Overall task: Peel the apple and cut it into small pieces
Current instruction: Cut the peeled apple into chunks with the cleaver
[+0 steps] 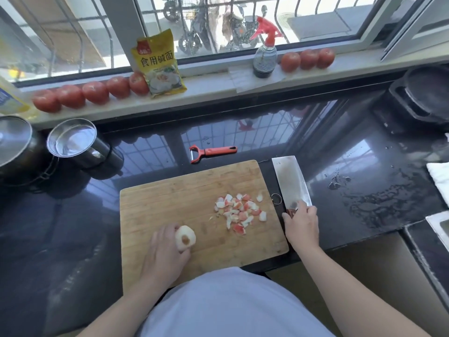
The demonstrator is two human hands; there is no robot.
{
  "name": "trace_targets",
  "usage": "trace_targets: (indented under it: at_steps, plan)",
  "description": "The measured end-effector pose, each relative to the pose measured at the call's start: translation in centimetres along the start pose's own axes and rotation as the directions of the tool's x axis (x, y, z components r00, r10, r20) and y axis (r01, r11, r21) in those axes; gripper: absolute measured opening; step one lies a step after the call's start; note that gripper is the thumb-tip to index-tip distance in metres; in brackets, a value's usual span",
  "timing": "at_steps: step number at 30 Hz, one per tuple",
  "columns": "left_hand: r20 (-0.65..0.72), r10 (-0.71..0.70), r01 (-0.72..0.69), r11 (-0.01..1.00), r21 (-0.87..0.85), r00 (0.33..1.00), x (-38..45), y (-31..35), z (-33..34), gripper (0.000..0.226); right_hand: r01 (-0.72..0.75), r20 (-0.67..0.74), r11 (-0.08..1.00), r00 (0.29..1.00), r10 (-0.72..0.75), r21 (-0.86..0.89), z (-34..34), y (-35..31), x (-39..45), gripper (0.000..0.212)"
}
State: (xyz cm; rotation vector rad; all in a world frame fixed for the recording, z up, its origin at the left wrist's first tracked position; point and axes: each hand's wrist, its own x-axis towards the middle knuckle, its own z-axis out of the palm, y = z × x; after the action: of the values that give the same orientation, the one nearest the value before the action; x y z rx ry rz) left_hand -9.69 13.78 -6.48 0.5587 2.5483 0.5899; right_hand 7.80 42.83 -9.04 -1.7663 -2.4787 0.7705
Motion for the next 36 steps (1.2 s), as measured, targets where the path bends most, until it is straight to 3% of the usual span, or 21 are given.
trace_targets:
  at_steps: [4,7,10,13,16,19,23,29,36]
  plan:
    - [0.019,0.068,-0.065,0.992,-0.109,0.998,0.2,-1.2,0.2,0.050,0.072,0.159,0.983,0.986,-0.046,-0.167,-0.8,-0.1,1.4,0.040]
    - [0.021,0.077,-0.071,0.975,-0.209,0.997,0.2,-1.5,0.0,0.051,-0.041,0.145,0.988,0.987,0.063,-0.148,-2.5,-1.5,1.6,0.033]
    - [0.028,0.059,-0.049,0.956,-0.290,0.998,0.3,-2.0,0.4,0.052,-0.086,0.039,0.996,0.995,0.087,-0.034,-3.5,-2.7,-0.2,0.031]
    - [0.027,0.006,0.005,0.922,-0.387,1.000,0.0,-2.5,0.8,0.051,-0.046,-0.001,0.980,0.999,0.048,0.194,-3.7,-4.8,-3.5,0.029]
    - [0.097,-0.106,0.142,0.827,-0.543,0.990,-0.5,-2.0,0.4,0.048,-0.031,0.140,0.877,0.989,-0.042,0.480,-3.8,-7.5,-6.2,0.032]
    - [0.192,-0.112,0.210,0.752,-0.625,0.975,-1.0,-1.6,0.3,0.043,-0.052,0.402,0.852,0.895,-0.191,0.522,-2.7,-9.0,-8.3,0.032]
    - [0.237,-0.135,0.260,0.712,-0.652,0.962,-1.3,-1.1,1.0,0.044,-0.170,0.596,0.831,0.772,-0.221,0.529,-0.5,-9.4,-9.6,0.034]
    - [0.231,-0.144,0.260,0.733,-0.628,0.962,-1.3,-1.7,2.1,0.056,-0.300,0.693,0.800,0.696,-0.190,0.521,1.5,-9.1,-9.9,0.032]
    - [0.197,-0.105,0.207,0.756,-0.621,0.975,-1.4,-1.9,2.3,0.050,-0.315,0.712,0.818,0.685,-0.156,0.482,2.5,-8.8,-10.1,0.039]
